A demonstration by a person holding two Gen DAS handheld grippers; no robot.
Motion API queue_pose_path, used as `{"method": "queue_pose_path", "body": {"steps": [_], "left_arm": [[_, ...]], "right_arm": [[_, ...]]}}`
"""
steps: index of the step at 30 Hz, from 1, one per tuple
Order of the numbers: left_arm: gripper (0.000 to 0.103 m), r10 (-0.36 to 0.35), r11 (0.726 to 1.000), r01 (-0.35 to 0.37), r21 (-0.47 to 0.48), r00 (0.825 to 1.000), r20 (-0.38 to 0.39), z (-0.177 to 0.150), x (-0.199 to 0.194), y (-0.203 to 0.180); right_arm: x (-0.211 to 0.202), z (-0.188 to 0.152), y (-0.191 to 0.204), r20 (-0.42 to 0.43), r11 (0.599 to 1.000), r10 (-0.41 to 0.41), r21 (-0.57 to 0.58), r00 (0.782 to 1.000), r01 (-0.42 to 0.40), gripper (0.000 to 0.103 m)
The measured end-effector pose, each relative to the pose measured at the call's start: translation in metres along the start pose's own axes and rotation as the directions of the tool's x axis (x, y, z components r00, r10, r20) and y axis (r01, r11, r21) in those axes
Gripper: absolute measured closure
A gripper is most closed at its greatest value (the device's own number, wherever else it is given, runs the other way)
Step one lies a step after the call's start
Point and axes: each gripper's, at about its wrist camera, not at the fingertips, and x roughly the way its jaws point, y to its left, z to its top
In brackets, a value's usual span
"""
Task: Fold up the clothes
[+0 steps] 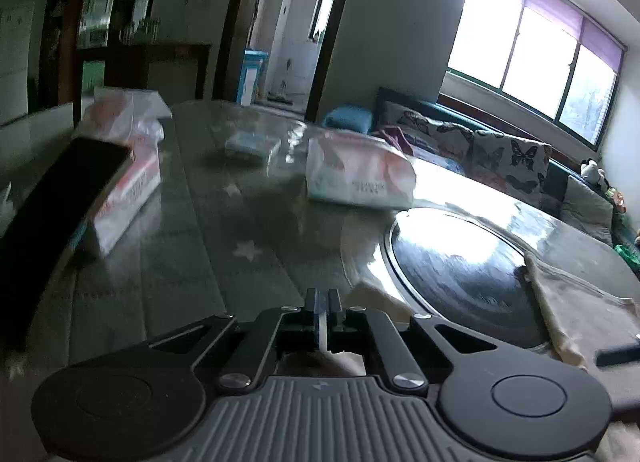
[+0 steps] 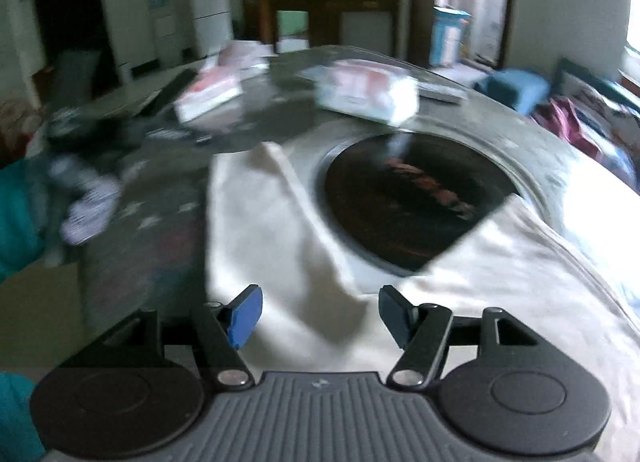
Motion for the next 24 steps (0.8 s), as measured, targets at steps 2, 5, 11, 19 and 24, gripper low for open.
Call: {"method": "queue_pose_path", "body": {"steps": [2,5,11,19,24], "left_arm": [[0.094,-0.006,1.000,0.006,-0.003,1.000,-0.014,-0.003,-0.002,-0.001],[0.093,-0.012,1.000,0.012,0.006,1.000,-0.022,-0.007,-0.003,-0.004],[0.095,0.005,0.999,-0.005,0.038,1.000,-0.022,-0.008,0.001,-0.008],[0.098,0.038,0.997,-0.037,0.071,0.999,-0.008,-0.010,0.004,-0.005],[0.097,0.041,0.998,-0.040,0.049,0.999,-0.015,-0.007,0.004,-0.003]], "right_arm": [[0.008,0.002,-0.014,-0.014,0.999,-0.007,0.044,1.000,0.007,0.035],[0.023,0.002,-0.025,-0.040,0.996,-0.003,0.085,0.999,0.006,0.035],[0.030,0.000,-0.009,-0.024,0.999,0.031,0.042,0.999,-0.030,0.030],[0.017,-0.003,-0.003,-0.030,0.999,0.033,0.037,0.999,-0.032,0.031],[0.012,-0.006,0.011,-0.038,0.999,0.046,-0.013,0.998,-0.047,0.031]]}}
